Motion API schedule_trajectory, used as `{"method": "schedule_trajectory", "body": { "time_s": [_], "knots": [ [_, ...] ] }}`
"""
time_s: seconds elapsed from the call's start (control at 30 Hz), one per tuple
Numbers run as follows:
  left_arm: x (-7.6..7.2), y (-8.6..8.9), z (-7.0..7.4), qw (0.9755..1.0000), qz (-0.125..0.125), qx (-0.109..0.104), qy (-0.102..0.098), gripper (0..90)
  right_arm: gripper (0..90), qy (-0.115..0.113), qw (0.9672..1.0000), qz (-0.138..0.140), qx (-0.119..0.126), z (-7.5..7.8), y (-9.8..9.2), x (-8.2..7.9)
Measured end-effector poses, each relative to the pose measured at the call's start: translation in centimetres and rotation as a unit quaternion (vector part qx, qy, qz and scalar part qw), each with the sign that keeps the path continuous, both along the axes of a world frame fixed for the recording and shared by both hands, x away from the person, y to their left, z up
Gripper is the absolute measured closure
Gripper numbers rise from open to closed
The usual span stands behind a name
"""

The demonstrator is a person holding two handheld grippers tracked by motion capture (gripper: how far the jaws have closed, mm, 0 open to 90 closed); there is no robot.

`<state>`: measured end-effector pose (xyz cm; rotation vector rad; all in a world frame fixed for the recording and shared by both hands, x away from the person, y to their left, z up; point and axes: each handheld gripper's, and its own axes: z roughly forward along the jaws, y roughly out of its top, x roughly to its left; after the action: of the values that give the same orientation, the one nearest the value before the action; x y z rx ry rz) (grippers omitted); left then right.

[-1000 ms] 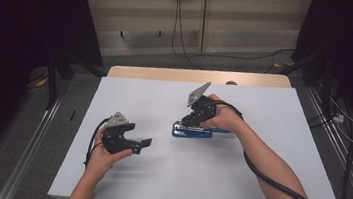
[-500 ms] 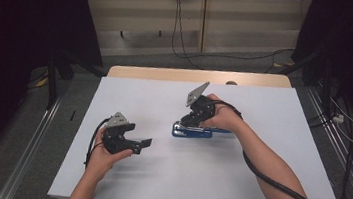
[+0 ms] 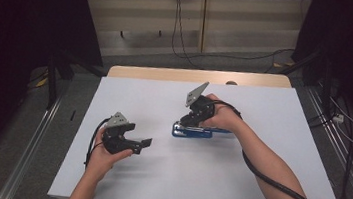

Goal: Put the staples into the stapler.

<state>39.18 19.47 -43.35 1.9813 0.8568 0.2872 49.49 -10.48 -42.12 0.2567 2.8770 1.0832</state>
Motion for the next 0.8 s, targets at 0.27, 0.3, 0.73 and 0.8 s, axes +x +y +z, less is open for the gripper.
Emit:
{"method": "schedule_trajectory", "body": {
  "time_s": [0.27, 0.3, 0.73, 0.8],
  "knots": [
    [0.07, 0.11, -0.01, 1.0000, 0.002, -0.003, -0.001, 7.4, 79.1, 0.002, 1.0000, 0.005, 0.000, 0.00, 0.14, 0.11],
    [0.08, 0.13, -0.01, 1.0000, 0.002, -0.004, 0.000, 7.4, 79.0, 0.002, 1.0000, 0.005, 0.000, -0.02, 0.13, 0.14],
    [0.12, 0.11, -0.05, 1.0000, 0.003, -0.005, 0.003, 7.5, 79.0, 0.001, 0.9999, 0.012, -0.004, 0.02, 0.42, 0.29],
    [0.13, 0.10, -0.06, 1.0000, 0.004, -0.006, 0.003, 7.5, 79.0, 0.001, 0.9999, 0.012, -0.004, 0.01, 0.43, 0.31]
  ]
}}
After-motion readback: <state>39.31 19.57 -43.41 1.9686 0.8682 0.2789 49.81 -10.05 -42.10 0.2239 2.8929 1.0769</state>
